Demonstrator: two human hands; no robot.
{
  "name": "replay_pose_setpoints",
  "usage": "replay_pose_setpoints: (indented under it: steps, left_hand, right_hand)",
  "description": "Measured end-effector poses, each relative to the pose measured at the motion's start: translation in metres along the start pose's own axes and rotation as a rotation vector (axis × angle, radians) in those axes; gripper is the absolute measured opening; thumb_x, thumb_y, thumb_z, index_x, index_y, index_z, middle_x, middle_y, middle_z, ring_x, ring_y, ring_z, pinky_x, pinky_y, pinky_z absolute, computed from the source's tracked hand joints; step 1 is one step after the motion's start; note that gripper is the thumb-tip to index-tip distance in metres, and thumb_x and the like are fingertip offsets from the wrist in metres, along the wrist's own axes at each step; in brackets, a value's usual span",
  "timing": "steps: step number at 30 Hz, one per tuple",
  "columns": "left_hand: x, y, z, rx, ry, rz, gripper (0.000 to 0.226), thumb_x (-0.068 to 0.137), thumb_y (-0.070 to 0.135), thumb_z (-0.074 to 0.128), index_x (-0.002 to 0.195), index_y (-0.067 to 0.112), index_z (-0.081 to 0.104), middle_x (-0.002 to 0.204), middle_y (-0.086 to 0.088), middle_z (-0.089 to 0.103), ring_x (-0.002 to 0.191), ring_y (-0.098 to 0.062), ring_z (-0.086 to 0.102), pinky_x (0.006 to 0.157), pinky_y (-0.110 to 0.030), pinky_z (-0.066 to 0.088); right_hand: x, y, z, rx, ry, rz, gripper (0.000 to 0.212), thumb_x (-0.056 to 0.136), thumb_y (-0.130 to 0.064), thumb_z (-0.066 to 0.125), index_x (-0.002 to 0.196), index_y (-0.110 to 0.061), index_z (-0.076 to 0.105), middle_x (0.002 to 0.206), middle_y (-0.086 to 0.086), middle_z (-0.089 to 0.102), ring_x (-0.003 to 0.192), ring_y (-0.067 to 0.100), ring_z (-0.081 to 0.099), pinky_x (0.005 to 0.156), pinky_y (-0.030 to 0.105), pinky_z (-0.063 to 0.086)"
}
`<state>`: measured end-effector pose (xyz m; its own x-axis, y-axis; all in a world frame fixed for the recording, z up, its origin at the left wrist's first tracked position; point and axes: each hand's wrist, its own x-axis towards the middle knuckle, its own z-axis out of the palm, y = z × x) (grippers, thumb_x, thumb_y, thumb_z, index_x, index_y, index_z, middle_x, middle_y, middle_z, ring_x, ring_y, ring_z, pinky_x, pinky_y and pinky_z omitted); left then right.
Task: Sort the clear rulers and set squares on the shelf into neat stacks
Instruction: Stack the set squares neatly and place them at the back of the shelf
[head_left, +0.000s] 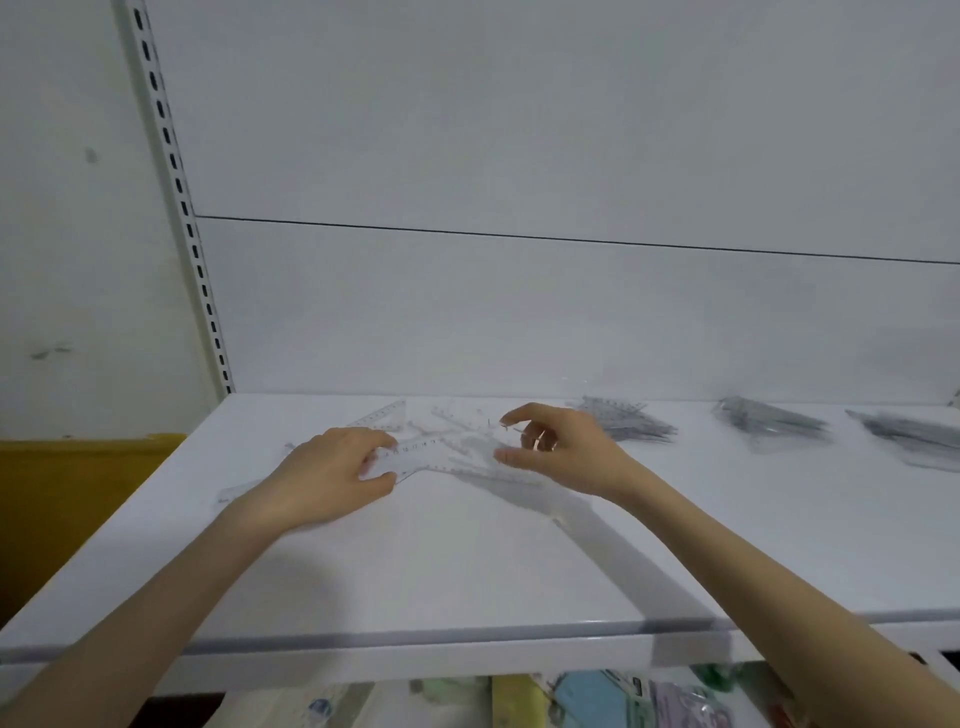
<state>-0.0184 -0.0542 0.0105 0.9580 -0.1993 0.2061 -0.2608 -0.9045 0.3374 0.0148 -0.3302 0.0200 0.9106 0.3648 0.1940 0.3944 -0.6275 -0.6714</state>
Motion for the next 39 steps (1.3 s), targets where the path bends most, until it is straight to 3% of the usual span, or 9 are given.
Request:
replay_pose_setpoints:
  steps: [4, 12, 15, 20, 29, 34, 37, 39]
  left_hand:
    - [0.016, 0.021, 0.012, -0.048, -0.049, 0.097, 0.067, 0.064, 0.063, 0.047, 0.119, 0.028, 0.063, 0.085, 0.012, 0.059, 0.08, -0.006, 0.056, 0.078, -0.029, 0.048]
    - [0.061, 0.119, 0.051, -0.115, -0.109, 0.267, 0.04, 0.076, 0.027, 0.071, 0.111, 0.033, 0.054, 0.079, 0.012, 0.055, 0.062, -0.002, 0.045, 0.077, -0.034, 0.046]
    - [0.08, 0.169, 0.069, -0.14, -0.135, 0.338, 0.035, 0.073, 0.023, 0.071, 0.101, 0.032, 0.051, 0.08, 0.012, 0.056, 0.06, -0.004, 0.044, 0.064, -0.031, 0.042]
    - [0.109, 0.259, 0.111, -0.16, -0.15, 0.44, 0.03, 0.074, 0.024, 0.072, 0.094, 0.029, 0.051, 0.081, 0.014, 0.055, 0.064, -0.005, 0.046, 0.07, -0.036, 0.045]
    - [0.158, 0.414, 0.188, -0.215, -0.157, 0.405, 0.026, 0.077, 0.03, 0.072, 0.096, 0.031, 0.054, 0.084, 0.014, 0.056, 0.067, -0.008, 0.051, 0.072, -0.034, 0.049]
    - [0.173, 0.455, 0.218, -0.267, -0.14, 0.364, 0.025, 0.078, 0.027, 0.074, 0.097, 0.029, 0.057, 0.085, 0.012, 0.055, 0.066, -0.009, 0.049, 0.07, -0.027, 0.045]
    - [0.177, 0.465, 0.229, -0.258, -0.145, 0.346, 0.029, 0.079, 0.025, 0.072, 0.095, 0.038, 0.051, 0.088, 0.013, 0.054, 0.07, -0.006, 0.049, 0.067, -0.02, 0.043]
    - [0.177, 0.47, 0.234, -0.256, -0.16, 0.315, 0.032, 0.079, 0.023, 0.069, 0.096, 0.042, 0.049, 0.093, 0.015, 0.053, 0.075, -0.006, 0.05, 0.07, -0.022, 0.045]
  right_hand:
    - [-0.026, 0.018, -0.019, -0.084, 0.028, 0.02, 0.042, 0.077, -0.021, 0.077, 0.116, -0.028, 0.064, 0.087, -0.011, 0.061, 0.066, 0.005, 0.05, 0.069, 0.016, 0.042]
    - [-0.101, 0.077, -0.088, -0.095, 0.229, 0.15, 0.033, 0.077, -0.007, 0.075, 0.106, -0.017, 0.064, 0.086, -0.003, 0.066, 0.065, 0.001, 0.056, 0.063, 0.01, 0.041]
    - [-0.136, 0.105, -0.124, -0.112, 0.303, 0.221, 0.032, 0.077, -0.007, 0.076, 0.105, -0.015, 0.065, 0.088, -0.001, 0.068, 0.066, 0.002, 0.056, 0.062, 0.008, 0.041]
    - [-0.185, 0.157, -0.188, -0.146, 0.385, 0.275, 0.034, 0.078, -0.015, 0.078, 0.11, -0.02, 0.068, 0.097, -0.005, 0.066, 0.07, 0.001, 0.058, 0.065, 0.007, 0.041]
    - [-0.242, 0.296, -0.324, -0.195, 0.385, 0.309, 0.034, 0.078, -0.021, 0.079, 0.108, -0.019, 0.064, 0.094, -0.008, 0.068, 0.08, 0.002, 0.061, 0.065, 0.008, 0.043]
    - [-0.234, 0.379, -0.386, -0.255, 0.394, 0.358, 0.035, 0.076, -0.023, 0.081, 0.105, -0.019, 0.062, 0.096, -0.006, 0.068, 0.087, 0.009, 0.062, 0.071, 0.014, 0.044]
    - [-0.212, 0.418, -0.406, -0.33, 0.387, 0.351, 0.037, 0.078, -0.024, 0.079, 0.111, -0.016, 0.064, 0.104, -0.003, 0.069, 0.097, 0.012, 0.062, 0.082, 0.023, 0.047]
    - [-0.194, 0.437, -0.411, -0.409, 0.357, 0.33, 0.035, 0.082, -0.024, 0.074, 0.115, -0.016, 0.063, 0.109, -0.001, 0.068, 0.102, 0.015, 0.061, 0.081, 0.023, 0.042]
